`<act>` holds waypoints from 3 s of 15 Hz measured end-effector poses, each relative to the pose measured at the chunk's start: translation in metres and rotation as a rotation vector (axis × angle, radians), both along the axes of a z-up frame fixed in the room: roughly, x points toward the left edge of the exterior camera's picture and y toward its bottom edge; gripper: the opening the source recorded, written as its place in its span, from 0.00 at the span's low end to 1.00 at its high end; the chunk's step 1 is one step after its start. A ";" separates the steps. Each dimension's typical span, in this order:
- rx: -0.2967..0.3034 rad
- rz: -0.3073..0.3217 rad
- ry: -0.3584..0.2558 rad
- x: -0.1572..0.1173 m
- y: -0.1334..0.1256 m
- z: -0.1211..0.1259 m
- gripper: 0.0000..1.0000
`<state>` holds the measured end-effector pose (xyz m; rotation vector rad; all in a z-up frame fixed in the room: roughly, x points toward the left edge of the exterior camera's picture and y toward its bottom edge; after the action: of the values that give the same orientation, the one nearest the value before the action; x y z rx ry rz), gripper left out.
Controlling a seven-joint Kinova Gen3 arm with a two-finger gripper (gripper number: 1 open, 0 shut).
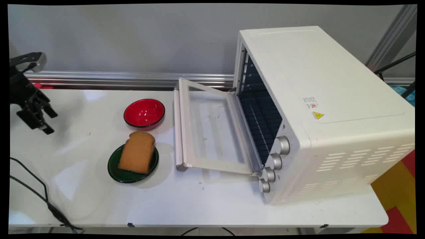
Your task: Close the oven
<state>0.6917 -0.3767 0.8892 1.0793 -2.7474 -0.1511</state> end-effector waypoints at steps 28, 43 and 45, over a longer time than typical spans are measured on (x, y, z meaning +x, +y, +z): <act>-0.219 -0.338 0.491 -0.084 -0.095 0.050 0.00; -0.307 -0.322 0.516 -0.151 -0.112 -0.066 0.00; -0.323 -0.314 0.517 -0.161 -0.114 -0.080 0.00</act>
<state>0.5305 -0.4907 0.8096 0.4416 -2.3387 -0.0196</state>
